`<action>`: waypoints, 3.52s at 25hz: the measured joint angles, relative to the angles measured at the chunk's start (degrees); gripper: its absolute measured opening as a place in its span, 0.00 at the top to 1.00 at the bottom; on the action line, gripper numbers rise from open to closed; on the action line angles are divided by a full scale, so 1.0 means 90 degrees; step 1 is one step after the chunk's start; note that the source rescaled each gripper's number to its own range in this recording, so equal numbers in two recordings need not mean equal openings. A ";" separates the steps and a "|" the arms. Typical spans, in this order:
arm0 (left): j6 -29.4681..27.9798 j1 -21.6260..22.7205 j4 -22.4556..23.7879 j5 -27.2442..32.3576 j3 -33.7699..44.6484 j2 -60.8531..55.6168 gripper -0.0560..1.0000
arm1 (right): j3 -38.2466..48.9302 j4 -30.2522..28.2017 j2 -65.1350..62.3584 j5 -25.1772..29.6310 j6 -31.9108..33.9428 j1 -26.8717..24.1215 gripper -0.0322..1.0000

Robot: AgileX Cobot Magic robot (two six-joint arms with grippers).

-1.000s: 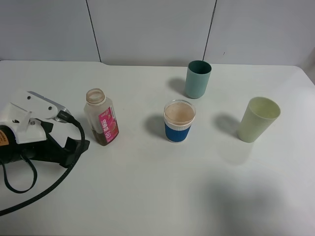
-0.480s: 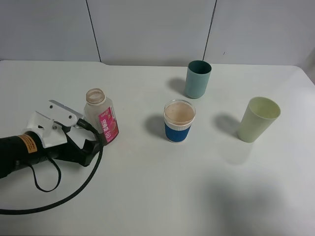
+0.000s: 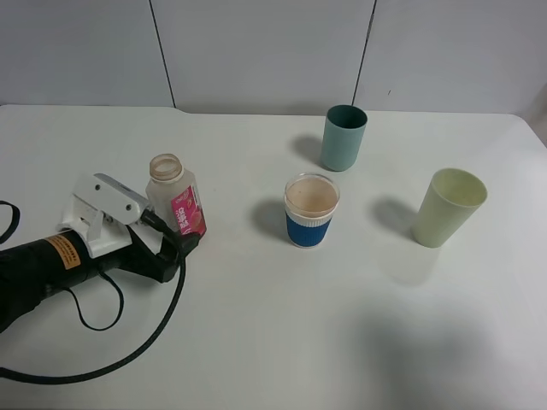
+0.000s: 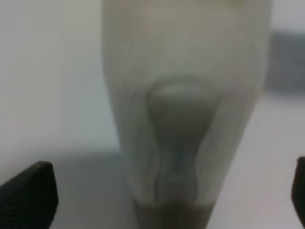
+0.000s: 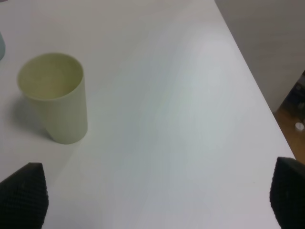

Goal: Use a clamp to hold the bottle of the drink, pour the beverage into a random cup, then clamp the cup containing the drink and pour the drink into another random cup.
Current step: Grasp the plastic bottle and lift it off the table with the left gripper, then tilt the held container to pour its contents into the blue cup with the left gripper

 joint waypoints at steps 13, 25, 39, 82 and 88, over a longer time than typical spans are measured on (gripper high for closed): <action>-0.0072 0.0000 0.0128 -0.0116 -0.0699 0.0890 0.00 | 0.0000 0.0000 0.0000 0.0000 0.0000 0.0000 0.16; -0.0314 0.0000 0.0136 -0.0127 -0.0983 0.0950 0.00 | 0.0000 0.0000 0.0000 0.0000 0.0000 0.0000 0.16; -0.0518 0.0000 0.0143 -0.0141 -0.0983 0.0954 0.91 | 0.0000 0.0000 0.0000 0.0000 0.0000 0.0000 0.16; 1.0012 -0.1405 -0.9123 0.2471 -0.3516 -0.1826 0.91 | 0.0000 0.0000 0.0000 0.0000 0.0000 0.0000 0.16; 1.1044 -0.1858 -0.9747 0.1920 -0.3807 -0.1599 0.91 | 0.0000 0.0000 0.0000 0.0000 0.0000 0.0000 0.16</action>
